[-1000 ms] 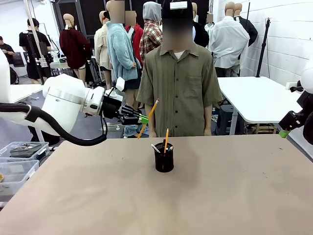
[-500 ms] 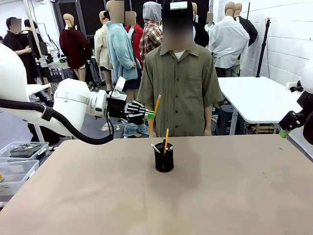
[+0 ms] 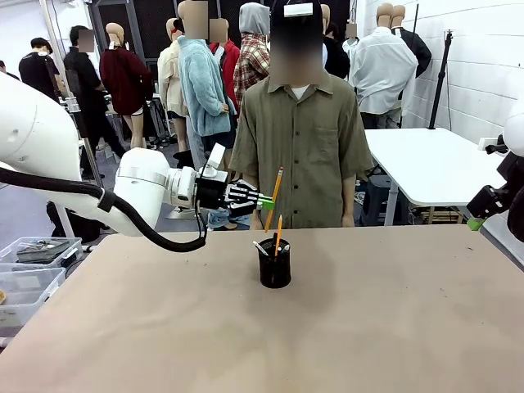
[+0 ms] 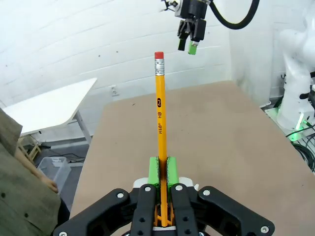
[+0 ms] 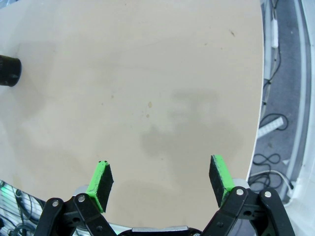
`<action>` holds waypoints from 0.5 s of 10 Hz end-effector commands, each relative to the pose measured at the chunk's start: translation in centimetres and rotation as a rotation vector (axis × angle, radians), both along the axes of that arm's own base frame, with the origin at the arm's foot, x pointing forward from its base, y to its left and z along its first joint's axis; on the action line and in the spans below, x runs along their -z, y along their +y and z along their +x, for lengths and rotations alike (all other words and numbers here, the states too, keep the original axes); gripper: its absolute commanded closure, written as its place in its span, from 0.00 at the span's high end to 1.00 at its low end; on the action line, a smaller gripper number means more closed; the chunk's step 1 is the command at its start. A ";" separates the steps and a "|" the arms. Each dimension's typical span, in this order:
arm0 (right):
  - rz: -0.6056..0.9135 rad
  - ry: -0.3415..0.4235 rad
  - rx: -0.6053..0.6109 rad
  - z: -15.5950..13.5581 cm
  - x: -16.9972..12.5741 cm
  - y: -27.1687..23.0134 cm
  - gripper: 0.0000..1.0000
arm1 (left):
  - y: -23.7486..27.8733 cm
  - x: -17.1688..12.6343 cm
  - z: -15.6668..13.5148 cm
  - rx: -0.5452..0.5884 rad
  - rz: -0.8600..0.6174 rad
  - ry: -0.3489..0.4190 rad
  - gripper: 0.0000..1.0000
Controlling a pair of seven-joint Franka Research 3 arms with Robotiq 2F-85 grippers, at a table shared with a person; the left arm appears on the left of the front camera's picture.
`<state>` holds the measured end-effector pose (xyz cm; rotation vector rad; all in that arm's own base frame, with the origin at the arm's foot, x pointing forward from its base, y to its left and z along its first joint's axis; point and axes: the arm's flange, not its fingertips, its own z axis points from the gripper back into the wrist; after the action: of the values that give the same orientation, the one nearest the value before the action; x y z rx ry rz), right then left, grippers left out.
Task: Place the pens into the pen holder.
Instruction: Pick up a writing instrument from the table and place it into the Pen holder.
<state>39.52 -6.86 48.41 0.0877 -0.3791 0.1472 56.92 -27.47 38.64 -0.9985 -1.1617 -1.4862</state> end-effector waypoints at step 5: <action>-0.023 -0.007 0.011 0.0 0.4 0.2 0.98 | 0.1 2.5 0.8 0.033 -0.073 0.018 0.00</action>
<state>39.52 -6.85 48.41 0.0877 -0.3792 0.1472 57.08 -27.57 36.52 -1.0755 -1.1393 -1.4744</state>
